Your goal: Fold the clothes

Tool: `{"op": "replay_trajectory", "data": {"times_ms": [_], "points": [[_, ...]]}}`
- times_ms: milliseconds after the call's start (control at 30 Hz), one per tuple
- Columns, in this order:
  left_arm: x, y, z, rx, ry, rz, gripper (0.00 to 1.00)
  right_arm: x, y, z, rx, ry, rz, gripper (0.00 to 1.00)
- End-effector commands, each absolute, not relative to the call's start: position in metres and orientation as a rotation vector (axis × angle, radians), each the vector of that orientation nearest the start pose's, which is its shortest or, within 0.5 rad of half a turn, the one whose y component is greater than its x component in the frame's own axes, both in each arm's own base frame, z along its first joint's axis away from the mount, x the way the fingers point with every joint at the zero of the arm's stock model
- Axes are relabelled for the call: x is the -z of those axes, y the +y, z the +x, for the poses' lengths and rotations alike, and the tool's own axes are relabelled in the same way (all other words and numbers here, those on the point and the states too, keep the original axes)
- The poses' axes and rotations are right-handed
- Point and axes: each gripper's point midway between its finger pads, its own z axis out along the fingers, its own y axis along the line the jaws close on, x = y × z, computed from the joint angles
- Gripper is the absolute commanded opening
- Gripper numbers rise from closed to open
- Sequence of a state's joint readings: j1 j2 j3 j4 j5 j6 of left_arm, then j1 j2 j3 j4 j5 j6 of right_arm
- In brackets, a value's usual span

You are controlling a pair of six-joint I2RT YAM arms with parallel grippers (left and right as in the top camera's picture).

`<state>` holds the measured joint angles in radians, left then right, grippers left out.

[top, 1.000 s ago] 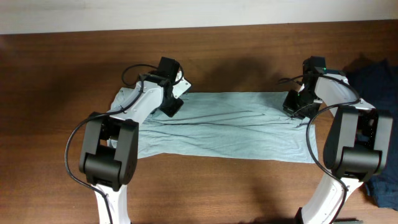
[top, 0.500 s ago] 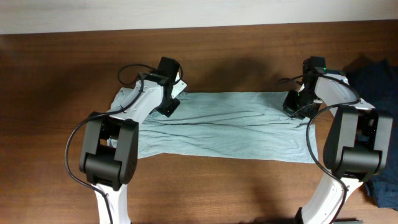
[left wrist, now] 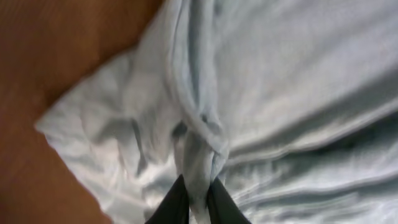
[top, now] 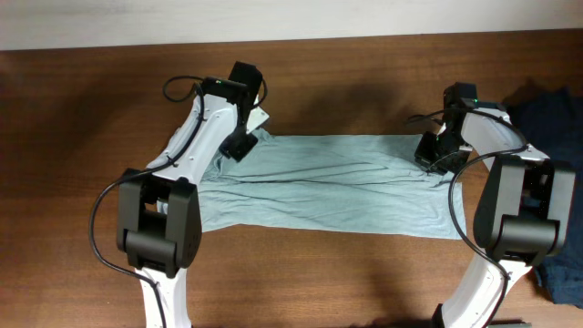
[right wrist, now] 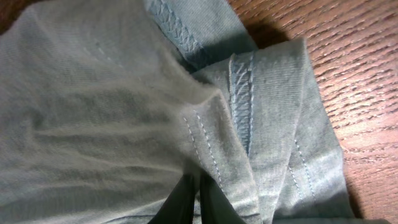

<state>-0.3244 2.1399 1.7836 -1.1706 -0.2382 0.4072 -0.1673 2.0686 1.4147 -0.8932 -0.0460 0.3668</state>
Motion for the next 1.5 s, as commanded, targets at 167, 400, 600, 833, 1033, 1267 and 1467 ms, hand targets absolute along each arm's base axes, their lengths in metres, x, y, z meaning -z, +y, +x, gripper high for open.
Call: {"op": "replay_trajectory", "data": {"times_ms": [167, 400, 600, 833, 1033, 1267, 1467], "points": [[-0.091, -0.087, 0.405, -0.436, 2.869, 1.257, 0.10, 0.025, -0.065, 0.362, 0.029, 3.077, 0.862, 0.10], [-0.111, -0.081, 0.388, -0.434, 2.849, 1.385, 0.10, 0.025, -0.065, 0.362, 0.029, 3.078, 0.862, 0.11], [-0.123, -0.077, 0.378, -0.433, 2.841, 1.441, 0.08, 0.025, -0.065, 0.362, 0.030, 3.079, 0.862, 0.10], [-0.146, -0.073, 0.366, -0.434, 2.806, 1.483, 0.06, 0.025, -0.065, 0.362, 0.030, 3.078, 0.862, 0.10], [-0.150, -0.069, 0.353, -0.427, 2.840, 1.511, 0.05, 0.025, -0.065, 0.362, 0.030, 3.078, 0.862, 0.10], [-0.150, -0.067, 0.341, -0.402, 2.883, 1.546, 0.01, 0.025, -0.065, 0.361, 0.030, 3.079, 0.863, 0.10], [-0.150, -0.068, 0.333, -0.363, 2.908, 1.564, 0.00, 0.025, -0.065, 0.361, 0.031, 3.081, 0.863, 0.10]]}}
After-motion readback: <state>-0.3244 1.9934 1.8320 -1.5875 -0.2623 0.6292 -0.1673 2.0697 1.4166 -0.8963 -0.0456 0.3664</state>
